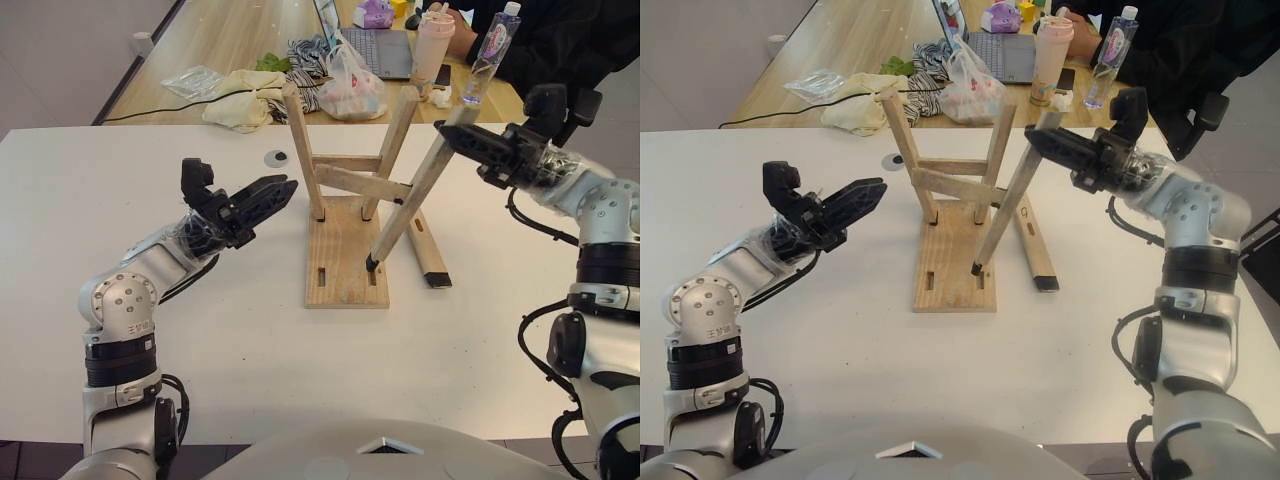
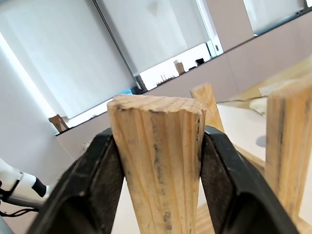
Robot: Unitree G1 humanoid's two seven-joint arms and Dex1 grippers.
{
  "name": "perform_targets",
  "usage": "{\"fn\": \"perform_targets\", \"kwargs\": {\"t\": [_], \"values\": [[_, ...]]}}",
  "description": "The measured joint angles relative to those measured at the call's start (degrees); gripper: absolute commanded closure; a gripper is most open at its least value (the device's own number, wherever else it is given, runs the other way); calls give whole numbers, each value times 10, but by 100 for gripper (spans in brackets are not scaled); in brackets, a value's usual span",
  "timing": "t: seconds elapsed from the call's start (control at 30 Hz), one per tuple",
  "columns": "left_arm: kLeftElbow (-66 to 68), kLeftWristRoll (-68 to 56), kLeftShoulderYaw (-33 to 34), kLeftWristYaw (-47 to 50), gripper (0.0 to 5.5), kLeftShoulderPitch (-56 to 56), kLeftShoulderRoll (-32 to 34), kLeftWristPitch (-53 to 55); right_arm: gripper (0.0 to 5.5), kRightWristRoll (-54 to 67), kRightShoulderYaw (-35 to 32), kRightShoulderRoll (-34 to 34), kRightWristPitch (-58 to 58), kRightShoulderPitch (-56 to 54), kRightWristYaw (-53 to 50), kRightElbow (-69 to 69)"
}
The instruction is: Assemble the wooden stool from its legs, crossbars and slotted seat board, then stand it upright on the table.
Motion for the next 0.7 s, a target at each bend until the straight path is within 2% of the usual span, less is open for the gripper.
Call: {"fn": "perform_targets", "kwargs": {"t": [0.23,0.7], "values": [[10,13,-8,5,253,0,-15,-2,344,-18,2,4,-32,6,-6,30],[20,30,-25,5,253,0,-41,-13,344,-14,5,5,-5,21,4,19]]}}
